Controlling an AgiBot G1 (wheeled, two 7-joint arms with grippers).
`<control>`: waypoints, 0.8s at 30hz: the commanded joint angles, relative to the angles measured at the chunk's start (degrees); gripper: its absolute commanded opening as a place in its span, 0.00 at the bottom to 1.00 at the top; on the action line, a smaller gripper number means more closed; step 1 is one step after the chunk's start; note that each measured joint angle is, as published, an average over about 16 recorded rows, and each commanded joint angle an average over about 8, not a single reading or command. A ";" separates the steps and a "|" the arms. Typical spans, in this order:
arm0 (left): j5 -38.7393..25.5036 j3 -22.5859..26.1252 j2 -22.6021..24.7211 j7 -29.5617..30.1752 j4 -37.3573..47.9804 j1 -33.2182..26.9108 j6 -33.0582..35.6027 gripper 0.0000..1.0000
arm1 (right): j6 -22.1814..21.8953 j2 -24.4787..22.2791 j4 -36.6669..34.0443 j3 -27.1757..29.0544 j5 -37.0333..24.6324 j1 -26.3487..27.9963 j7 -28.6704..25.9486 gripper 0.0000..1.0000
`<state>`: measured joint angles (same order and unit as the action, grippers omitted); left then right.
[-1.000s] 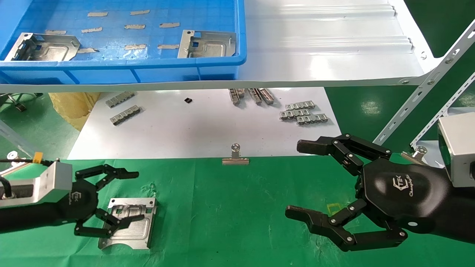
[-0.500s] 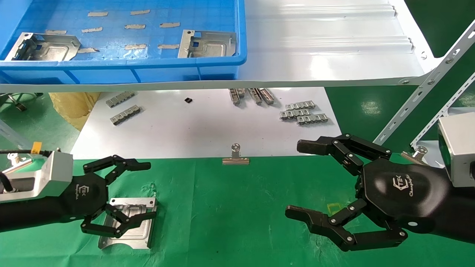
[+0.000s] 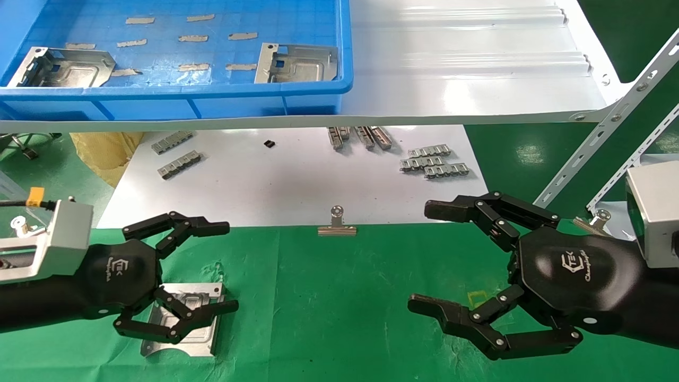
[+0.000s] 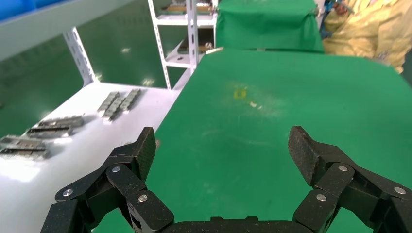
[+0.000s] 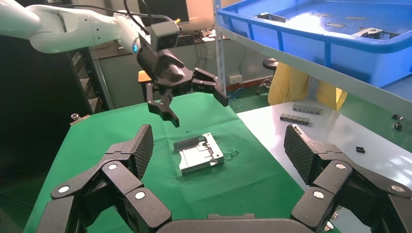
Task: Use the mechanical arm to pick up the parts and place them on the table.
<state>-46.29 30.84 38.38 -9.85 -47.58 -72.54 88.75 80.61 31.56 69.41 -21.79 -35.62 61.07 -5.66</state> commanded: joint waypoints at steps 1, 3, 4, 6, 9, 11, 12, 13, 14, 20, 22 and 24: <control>0.32 -1.06 -0.24 1.47 -1.86 0.78 -0.22 1.00 | 0.00 0.00 0.00 0.00 0.00 0.00 0.00 1.00; 0.63 -2.11 -0.48 2.93 -3.70 1.56 -0.43 1.00 | 0.00 0.00 0.00 0.00 0.00 0.00 0.00 1.00; 0.79 -2.64 -0.60 3.68 -4.64 1.96 -0.55 1.00 | 0.00 0.00 0.00 0.00 0.00 0.00 0.00 1.00; 1.10 -3.69 -0.84 5.13 -6.48 2.74 -0.76 1.00 | 0.00 0.00 0.00 0.00 0.00 0.00 0.00 1.00; 1.57 -5.27 -1.19 7.32 -9.24 3.90 -1.09 1.00 | 0.00 0.00 0.00 0.00 0.00 0.00 0.00 1.00; 1.89 -6.33 -1.43 8.80 -11.11 4.69 -1.31 1.00 | 0.00 0.00 0.00 0.00 0.00 0.00 0.00 1.00; 2.05 -6.84 -1.55 9.51 -12.01 5.07 -1.41 1.00 | 0.00 0.00 0.00 0.00 0.00 0.00 0.00 1.00; 2.21 -7.38 -1.67 10.25 -12.94 5.46 -1.52 1.00 | 0.00 0.00 0.00 0.00 0.00 0.00 0.00 1.00; 2.37 -7.91 -1.79 10.99 -13.88 5.86 -1.63 1.00 | 0.00 0.00 0.00 0.00 0.00 0.00 0.00 1.00; 3.31 -11.08 -2.51 15.40 -19.44 8.21 -2.29 1.00 | 0.00 0.00 0.00 0.00 0.00 0.00 0.00 1.00; 3.63 -12.14 -2.75 16.87 -21.29 8.99 -2.50 1.00 | 0.00 0.00 0.00 0.00 0.00 0.00 0.00 1.00; 3.93 -13.16 -2.98 18.29 -23.08 9.75 -2.72 1.00 | 0.00 0.00 0.00 0.00 0.00 0.00 0.00 1.00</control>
<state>-42.41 17.87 35.44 8.13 -70.34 -62.94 86.09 80.61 31.56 69.41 -21.79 -35.62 61.07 -5.66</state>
